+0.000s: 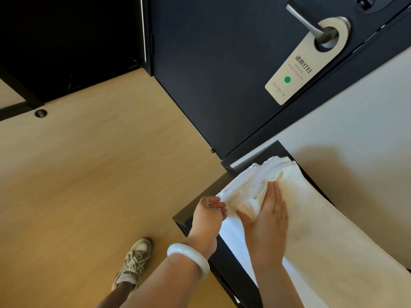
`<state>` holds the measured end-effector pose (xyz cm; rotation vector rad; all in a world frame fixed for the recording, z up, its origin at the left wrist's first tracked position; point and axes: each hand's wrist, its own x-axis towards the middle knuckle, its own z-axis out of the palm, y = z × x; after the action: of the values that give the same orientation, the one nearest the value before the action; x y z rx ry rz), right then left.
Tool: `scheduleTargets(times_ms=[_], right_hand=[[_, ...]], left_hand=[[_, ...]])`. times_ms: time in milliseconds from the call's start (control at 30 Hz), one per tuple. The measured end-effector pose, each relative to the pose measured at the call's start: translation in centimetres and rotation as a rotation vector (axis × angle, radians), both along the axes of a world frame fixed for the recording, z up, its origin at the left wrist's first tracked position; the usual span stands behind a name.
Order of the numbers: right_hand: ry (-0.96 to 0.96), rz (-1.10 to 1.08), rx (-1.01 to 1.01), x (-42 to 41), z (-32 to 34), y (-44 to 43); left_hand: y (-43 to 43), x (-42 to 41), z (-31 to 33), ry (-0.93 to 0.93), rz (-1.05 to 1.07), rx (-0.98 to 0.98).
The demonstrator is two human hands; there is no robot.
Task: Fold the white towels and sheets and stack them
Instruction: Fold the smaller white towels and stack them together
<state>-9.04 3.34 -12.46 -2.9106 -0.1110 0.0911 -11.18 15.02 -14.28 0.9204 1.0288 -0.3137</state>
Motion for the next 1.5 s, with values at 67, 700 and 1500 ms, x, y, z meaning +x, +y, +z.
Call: scheduleTargets(times_ms=[67, 700, 1500], right_hand=[[0.057, -0.016, 0.155, 0.4, 0.4, -0.9], [-0.051, -0.096, 0.312, 0.6, 3.3, -3.0], [-0.138, -0.021, -0.005, -0.4, -0.1, -0.6]], left_hand=[[0.0, -0.3, -0.1, -0.038, -0.025, 0.013], [-3.7, 1.9, 2.3, -0.165, -0.259, 0.305], [-1.8, -1.2, -1.6, 0.035, 0.186, -0.163]])
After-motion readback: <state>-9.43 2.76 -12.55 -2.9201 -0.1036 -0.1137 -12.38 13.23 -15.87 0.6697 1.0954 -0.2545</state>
